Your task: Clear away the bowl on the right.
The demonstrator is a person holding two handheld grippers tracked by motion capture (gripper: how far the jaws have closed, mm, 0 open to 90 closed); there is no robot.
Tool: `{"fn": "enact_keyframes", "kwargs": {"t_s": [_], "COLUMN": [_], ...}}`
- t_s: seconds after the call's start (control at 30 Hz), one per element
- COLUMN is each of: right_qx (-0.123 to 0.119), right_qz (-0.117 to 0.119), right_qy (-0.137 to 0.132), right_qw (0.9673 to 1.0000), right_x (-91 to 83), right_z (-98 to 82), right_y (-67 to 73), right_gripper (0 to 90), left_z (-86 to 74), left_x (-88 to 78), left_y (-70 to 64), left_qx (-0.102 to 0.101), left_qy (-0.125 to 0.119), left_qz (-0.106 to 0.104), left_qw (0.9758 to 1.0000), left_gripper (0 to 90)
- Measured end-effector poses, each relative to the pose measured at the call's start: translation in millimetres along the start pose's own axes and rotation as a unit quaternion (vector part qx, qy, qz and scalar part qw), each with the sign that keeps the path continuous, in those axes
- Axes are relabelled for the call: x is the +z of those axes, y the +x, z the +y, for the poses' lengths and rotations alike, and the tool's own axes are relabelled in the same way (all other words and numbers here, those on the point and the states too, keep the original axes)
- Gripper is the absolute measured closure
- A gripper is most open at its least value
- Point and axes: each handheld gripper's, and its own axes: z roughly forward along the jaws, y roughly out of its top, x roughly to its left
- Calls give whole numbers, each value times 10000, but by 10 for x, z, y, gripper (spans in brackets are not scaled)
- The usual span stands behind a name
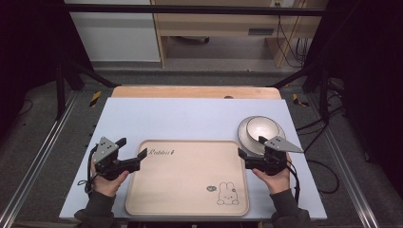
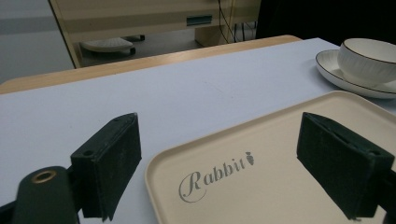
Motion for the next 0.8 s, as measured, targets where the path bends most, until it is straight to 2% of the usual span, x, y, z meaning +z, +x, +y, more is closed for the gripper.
{"fn": "enact_keyframes", "kwargs": {"t_s": [0.17, 0.47, 0.8], "right_qx": [24, -7, 157], "right_qz": [2, -142, -283], "right_qy": [-10, 16, -88], "right_qw": [10000, 9999, 9994], "right_x": [-1, -6, -64], "right_z": [-4, -6, 50], "right_y": [-2, -15, -91], "right_gripper": [90, 92, 104], "left_z": [-19, -41, -56], "left_x": [9, 24, 48], "left_y": [10, 15, 9], "left_qx": [-28, -25, -34], "left_qy": [38, 104, 131], "left_qz": [11, 19, 0], "left_qw": [10000, 9999, 9999], "left_gripper": [136, 138, 138]}}
